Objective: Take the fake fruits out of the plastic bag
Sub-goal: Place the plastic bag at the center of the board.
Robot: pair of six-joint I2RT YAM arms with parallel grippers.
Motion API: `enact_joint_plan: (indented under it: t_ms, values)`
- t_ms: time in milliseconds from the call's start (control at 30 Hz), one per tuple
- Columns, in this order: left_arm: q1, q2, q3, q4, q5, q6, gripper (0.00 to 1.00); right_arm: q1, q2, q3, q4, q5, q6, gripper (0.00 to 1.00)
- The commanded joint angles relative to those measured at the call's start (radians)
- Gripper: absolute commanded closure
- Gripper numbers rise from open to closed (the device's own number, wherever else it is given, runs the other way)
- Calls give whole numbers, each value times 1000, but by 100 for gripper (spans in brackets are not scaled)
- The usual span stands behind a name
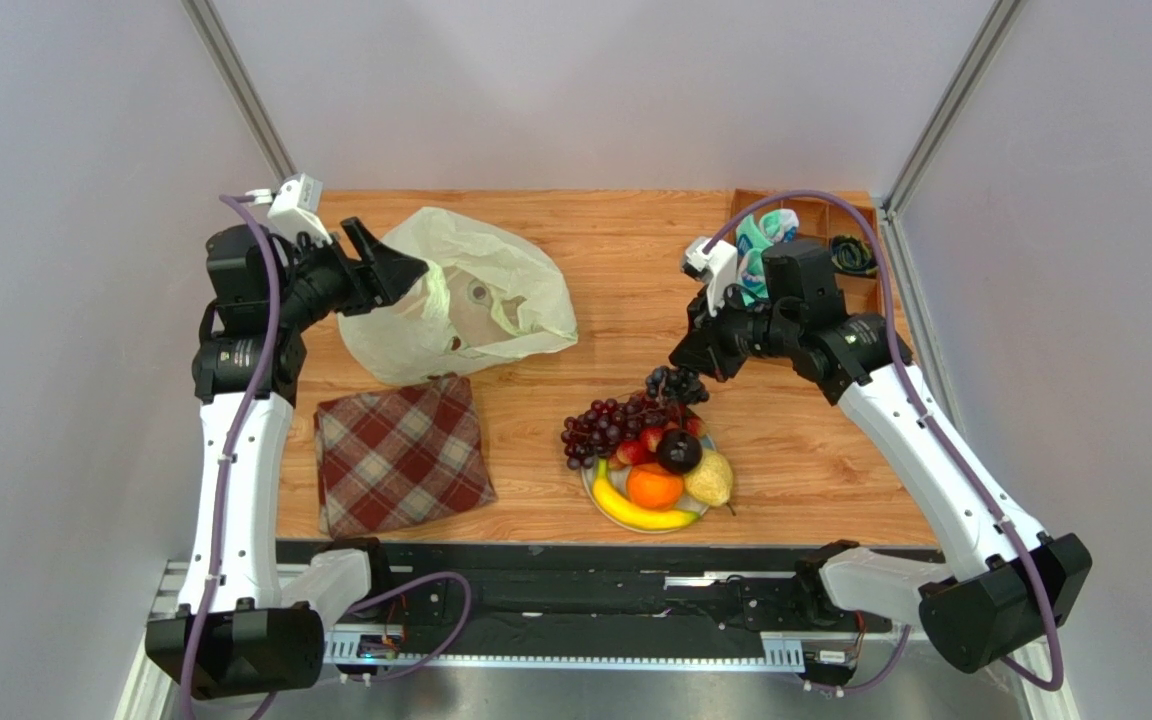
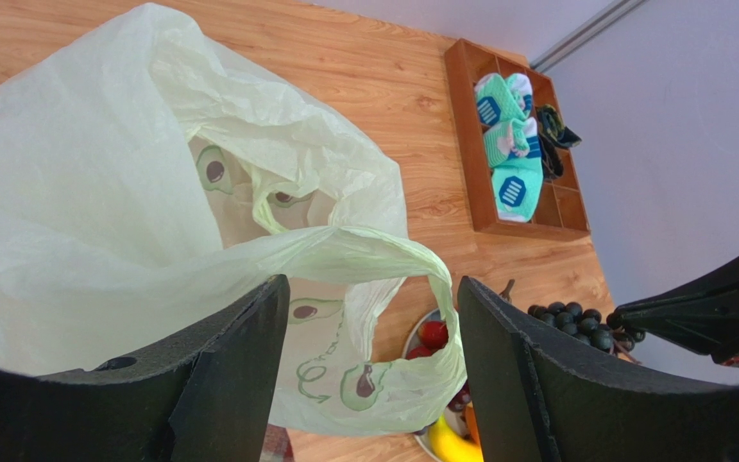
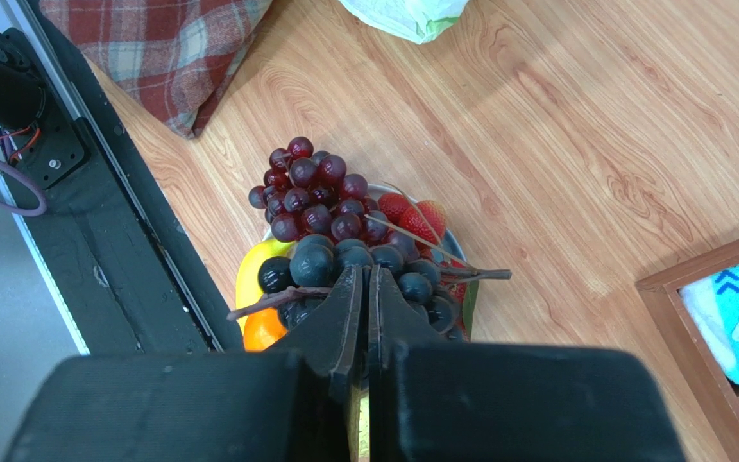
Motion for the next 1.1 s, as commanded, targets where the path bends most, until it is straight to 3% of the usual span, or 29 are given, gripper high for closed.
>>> enact_joint_plan:
  t_ms: [0,833,933,1033,1067]
  values:
    - [23,-40,-15,44,9,-33,27,6,-44,-4,36,-25,4,100]
    - [111,-103,-76,74,34,-76,28,67,-82,-121,-12,-91,12,96]
    - [111,-103,-76,79,41,-78,28,72,-99,-145,-15,-103,34,90]
    - [111,-106,-81,80,46,-79,28,81,-110,-159,-35,-115,47,76]
    - [109,-108,-84,83,46,-82,28,81,-113,-158,-53,-114,45,66]
